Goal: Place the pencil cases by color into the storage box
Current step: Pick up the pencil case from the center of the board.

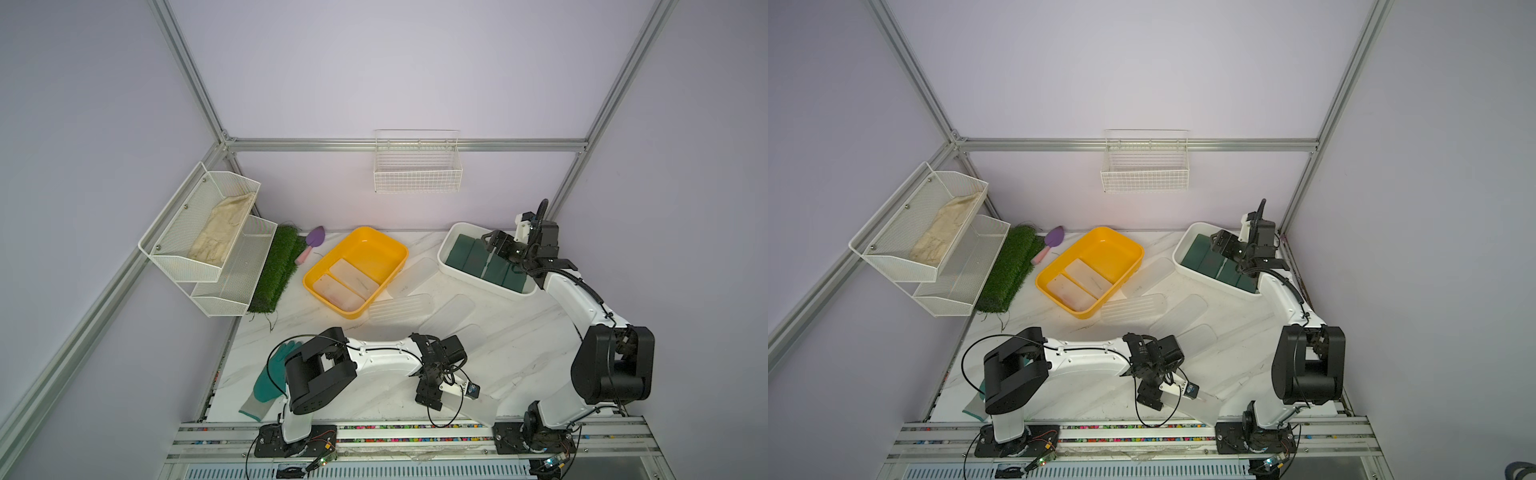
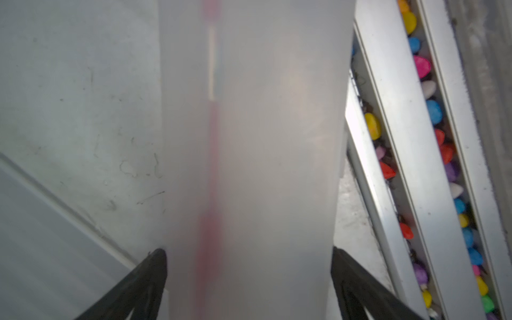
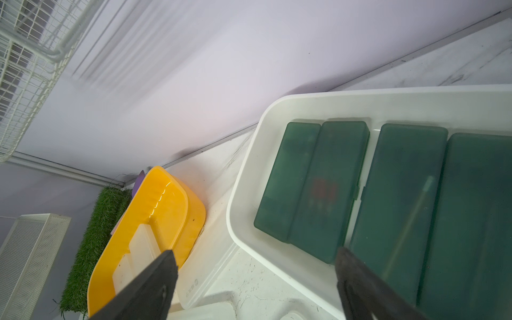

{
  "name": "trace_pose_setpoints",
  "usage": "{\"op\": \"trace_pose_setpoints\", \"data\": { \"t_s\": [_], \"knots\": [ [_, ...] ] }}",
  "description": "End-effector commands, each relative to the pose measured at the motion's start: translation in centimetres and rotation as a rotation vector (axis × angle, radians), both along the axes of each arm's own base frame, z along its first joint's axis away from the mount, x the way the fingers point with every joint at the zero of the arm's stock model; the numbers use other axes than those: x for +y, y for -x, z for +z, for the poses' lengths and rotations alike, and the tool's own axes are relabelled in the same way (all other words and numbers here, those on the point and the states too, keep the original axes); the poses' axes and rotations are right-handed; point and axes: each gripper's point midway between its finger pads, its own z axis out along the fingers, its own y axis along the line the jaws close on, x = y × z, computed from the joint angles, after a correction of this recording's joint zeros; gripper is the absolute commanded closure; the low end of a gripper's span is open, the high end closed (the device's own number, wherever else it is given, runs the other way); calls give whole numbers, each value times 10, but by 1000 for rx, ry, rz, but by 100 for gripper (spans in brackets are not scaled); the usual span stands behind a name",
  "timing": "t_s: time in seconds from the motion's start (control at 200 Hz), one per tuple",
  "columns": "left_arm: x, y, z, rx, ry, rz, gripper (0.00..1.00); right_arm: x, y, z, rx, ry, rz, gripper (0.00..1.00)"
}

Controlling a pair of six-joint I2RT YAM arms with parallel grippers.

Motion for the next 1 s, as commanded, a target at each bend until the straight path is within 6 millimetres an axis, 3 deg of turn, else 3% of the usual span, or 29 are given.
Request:
{"op": "trace_pose_setpoints", "data": {
  "t_s": [0.0, 0.245, 0.665, 0.99],
  "knots": [
    [-15, -5, 14, -17, 38, 11, 14, -3, -6, 11, -41, 2, -2, 9],
    [-15, -11, 18, -47, 41, 37, 33, -5, -6, 17, -55, 11, -13, 10],
    [-19, -16, 52, -81, 140, 82, 34, -13, -2, 32, -88, 37, -55, 9],
    [-3, -16, 74, -94, 174, 158, 34, -22, 7, 54, -168, 74, -102, 10]
  ]
}}
